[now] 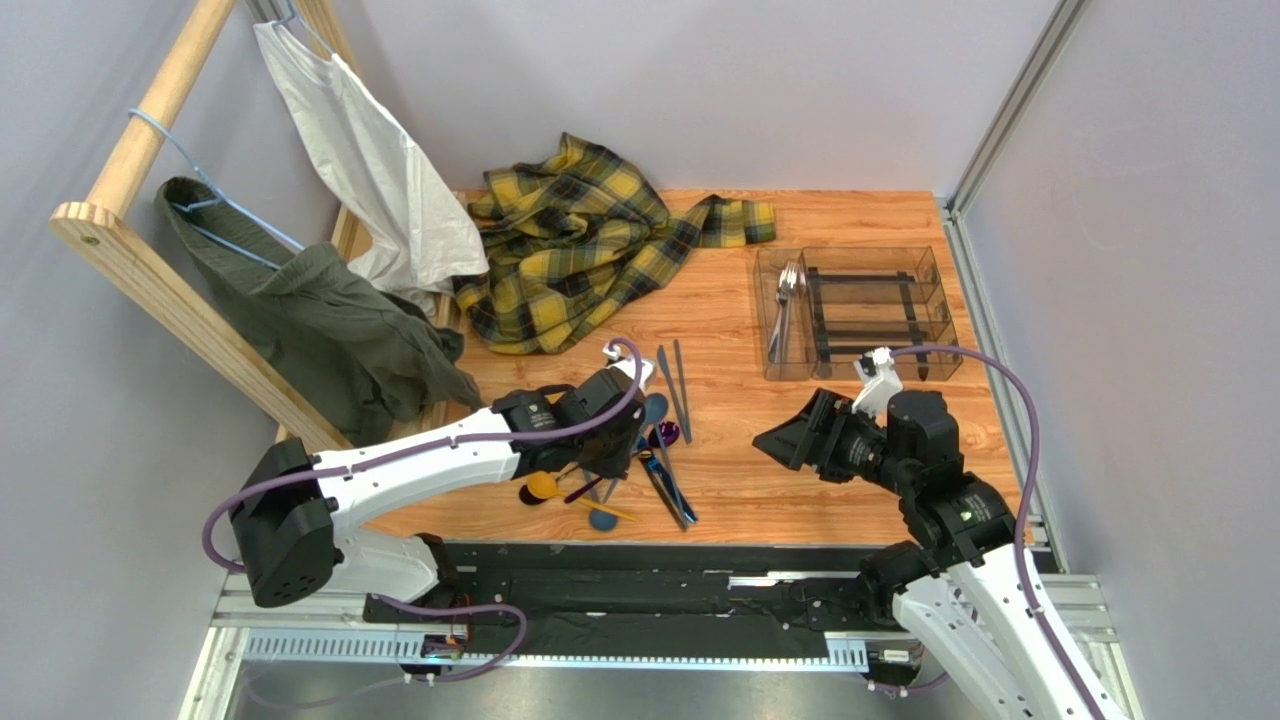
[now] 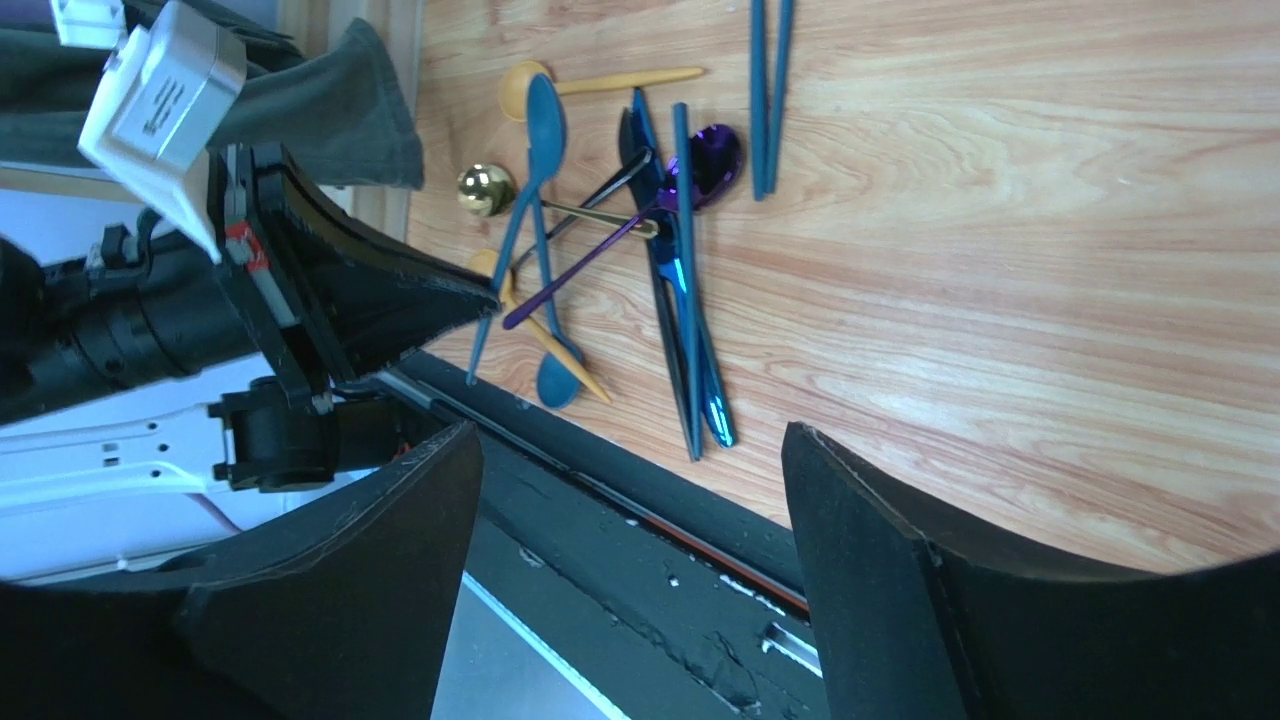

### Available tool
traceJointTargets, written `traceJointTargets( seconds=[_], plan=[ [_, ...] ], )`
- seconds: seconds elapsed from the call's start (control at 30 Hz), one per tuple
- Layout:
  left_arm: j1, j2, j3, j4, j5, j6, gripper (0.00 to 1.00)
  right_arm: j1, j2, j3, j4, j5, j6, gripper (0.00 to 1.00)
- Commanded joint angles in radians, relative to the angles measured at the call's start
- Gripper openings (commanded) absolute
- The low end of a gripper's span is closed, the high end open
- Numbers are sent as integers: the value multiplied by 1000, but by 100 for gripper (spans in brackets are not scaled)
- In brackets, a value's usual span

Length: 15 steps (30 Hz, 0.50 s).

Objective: Sort the eating utensils into containers
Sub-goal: Pick up the spoon from the center of the board.

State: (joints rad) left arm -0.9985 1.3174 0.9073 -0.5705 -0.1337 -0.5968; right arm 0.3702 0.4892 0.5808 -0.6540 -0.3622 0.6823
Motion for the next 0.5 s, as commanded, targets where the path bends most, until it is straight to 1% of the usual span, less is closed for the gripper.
traceJointTargets(
  seconds=[0.0, 0.13, 0.47],
  plan=[
    [-95, 5, 87, 0, -90, 51, 0, 1, 0, -27, 122, -70, 42, 78],
    [-192, 34, 145, 15, -127, 91, 0, 4, 6, -58, 189, -103, 74, 77],
    [-307, 92, 219, 49, -142, 155, 0, 4, -12, -117, 263, -120, 138, 72]
  ],
)
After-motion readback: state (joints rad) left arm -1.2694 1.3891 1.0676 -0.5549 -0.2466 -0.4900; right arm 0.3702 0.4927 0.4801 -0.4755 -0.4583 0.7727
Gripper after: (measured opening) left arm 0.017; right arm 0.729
